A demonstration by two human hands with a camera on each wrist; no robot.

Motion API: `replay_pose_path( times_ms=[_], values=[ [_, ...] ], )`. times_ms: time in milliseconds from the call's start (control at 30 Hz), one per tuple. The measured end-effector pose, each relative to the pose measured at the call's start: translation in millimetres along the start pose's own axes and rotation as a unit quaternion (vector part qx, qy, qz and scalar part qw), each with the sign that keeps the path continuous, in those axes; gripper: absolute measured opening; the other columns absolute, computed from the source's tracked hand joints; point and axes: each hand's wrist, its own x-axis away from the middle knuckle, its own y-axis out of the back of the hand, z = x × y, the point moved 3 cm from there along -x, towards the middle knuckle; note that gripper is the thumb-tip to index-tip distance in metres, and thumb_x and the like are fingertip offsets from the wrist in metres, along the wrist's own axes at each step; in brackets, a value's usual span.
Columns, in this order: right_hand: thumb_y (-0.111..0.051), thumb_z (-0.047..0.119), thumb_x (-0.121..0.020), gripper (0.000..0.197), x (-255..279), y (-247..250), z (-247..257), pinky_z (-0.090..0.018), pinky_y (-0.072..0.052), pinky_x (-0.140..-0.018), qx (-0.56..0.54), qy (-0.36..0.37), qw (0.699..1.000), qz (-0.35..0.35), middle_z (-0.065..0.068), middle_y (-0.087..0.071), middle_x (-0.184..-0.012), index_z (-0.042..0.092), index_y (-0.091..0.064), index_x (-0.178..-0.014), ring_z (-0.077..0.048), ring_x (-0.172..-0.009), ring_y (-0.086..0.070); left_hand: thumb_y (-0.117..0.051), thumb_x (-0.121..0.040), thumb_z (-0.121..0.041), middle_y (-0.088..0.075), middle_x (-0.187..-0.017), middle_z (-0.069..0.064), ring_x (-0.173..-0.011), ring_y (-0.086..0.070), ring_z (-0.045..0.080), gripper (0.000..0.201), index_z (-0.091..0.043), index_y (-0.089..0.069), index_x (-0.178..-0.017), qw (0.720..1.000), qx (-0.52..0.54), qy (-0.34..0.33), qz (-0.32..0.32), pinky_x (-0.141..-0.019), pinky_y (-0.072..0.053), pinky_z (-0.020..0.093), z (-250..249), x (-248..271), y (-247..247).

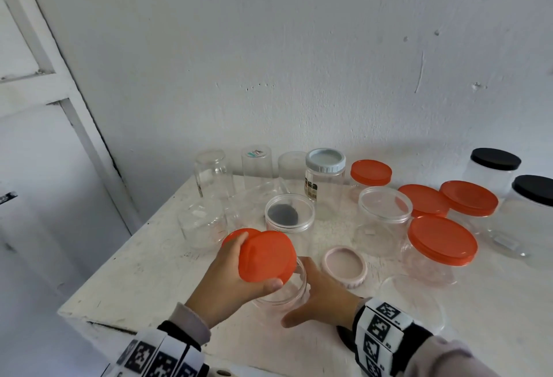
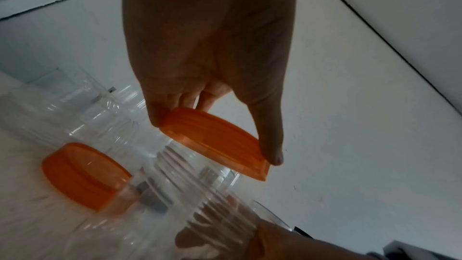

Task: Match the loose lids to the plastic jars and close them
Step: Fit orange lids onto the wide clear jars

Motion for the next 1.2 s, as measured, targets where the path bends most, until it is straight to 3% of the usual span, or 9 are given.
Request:
replay_pose_path(
  times_ms=[100, 300, 600, 800, 867, 933, 1033, 1200],
  values=[
    [-0.089, 0.029, -0.060, 0.101, -1, -2, -1, -0.024, -0.043, -0.097, -0.010, 0.000, 1.000, 0.001, 0.014, -0.048, -0.124, 0.026, -0.023, -0.136, -0.008, -0.116, -0.050, -0.077, -0.058, -0.060, -0.025, -0.146, -0.012, -0.123, -0.031, 0.004, 0.113, -0.030, -0.015, -0.147, 0.999, -0.035, -0.002, 0.010, -0.103, -0.033, 0.023, 1, 1, -6],
    [-0.091, 0.033, -0.055, 0.105, -5, -3, -8, -0.029, -0.044, -0.099, -0.026, -0.014, 1.000, -0.002, 0.014, -0.048, -0.124, 0.032, -0.022, -0.134, -0.010, -0.116, -0.049, -0.080, -0.063, -0.053, -0.019, -0.152, -0.009, -0.136, -0.025, 0.009, 0.114, -0.027, -0.010, -0.149, 0.997, -0.070, -0.018, 0.029, -0.110, -0.027, 0.024, -3, -1, -20],
    [-0.091, 0.033, -0.056, 0.108, -6, -2, -8, -0.027, -0.040, -0.098, -0.016, -0.024, 1.000, 0.009, 0.015, -0.044, -0.124, 0.031, -0.020, -0.138, -0.010, -0.117, -0.045, -0.078, -0.059, -0.061, -0.012, -0.154, -0.012, -0.139, -0.021, 0.010, 0.121, -0.031, -0.003, -0.149, 0.997, -0.068, -0.025, 0.035, -0.113, -0.029, 0.031, 6, 0, -27],
    [-0.090, 0.028, -0.061, 0.122, -1, 13, 2, -0.026, -0.032, -0.106, -0.002, -0.017, 0.998, 0.052, 0.012, -0.033, -0.136, 0.029, -0.003, -0.148, -0.010, -0.126, -0.037, -0.083, -0.053, -0.058, -0.003, -0.154, -0.012, -0.137, -0.018, 0.007, 0.139, -0.036, 0.019, -0.145, 0.996, 0.008, 0.024, 0.081, -0.112, -0.024, 0.028, 28, 1, -26],
    [-0.089, 0.031, -0.061, 0.126, -1, 22, 14, -0.026, -0.029, -0.108, 0.031, 0.008, 0.998, 0.057, 0.012, -0.024, -0.144, 0.033, 0.001, -0.149, -0.010, -0.131, -0.031, -0.086, -0.056, -0.050, -0.006, -0.153, -0.009, -0.138, -0.021, 0.010, 0.137, -0.038, 0.020, -0.143, 0.993, 0.039, 0.045, 0.106, -0.113, -0.024, 0.028, 38, 2, -28],
    [-0.088, 0.036, -0.061, 0.123, -2, 27, 30, -0.029, -0.030, -0.110, 0.092, 0.043, 0.993, 0.061, 0.015, -0.019, -0.145, 0.035, -0.002, -0.149, -0.009, -0.132, -0.028, -0.087, -0.059, -0.040, -0.015, -0.146, -0.012, -0.130, -0.032, 0.006, 0.132, -0.042, 0.017, -0.140, 0.988, 0.076, 0.052, 0.126, -0.108, -0.033, 0.022, 44, 3, -32],
    [-0.085, 0.045, -0.063, 0.117, -9, 23, 54, -0.036, -0.030, -0.111, 0.207, 0.082, 0.970, 0.094, 0.017, -0.017, -0.146, 0.035, -0.006, -0.149, -0.010, -0.133, -0.022, -0.089, -0.060, -0.030, -0.028, -0.129, -0.024, -0.112, -0.045, -0.003, 0.116, -0.049, 0.001, -0.131, 0.985, 0.121, 0.044, 0.118, -0.085, -0.042, 0.004, 46, 1, -36],
    [-0.081, 0.042, -0.071, 0.109, -19, 19, 75, -0.049, -0.032, -0.110, 0.327, 0.060, 0.930, 0.155, 0.010, -0.013, -0.151, 0.036, -0.006, -0.151, -0.020, -0.138, -0.017, -0.087, -0.053, -0.029, -0.027, -0.131, -0.014, -0.123, -0.038, 0.009, 0.117, -0.037, -0.005, -0.136, 0.987, 0.131, 0.046, 0.077, -0.100, -0.037, 0.019, 43, 1, -39]
  ],
)
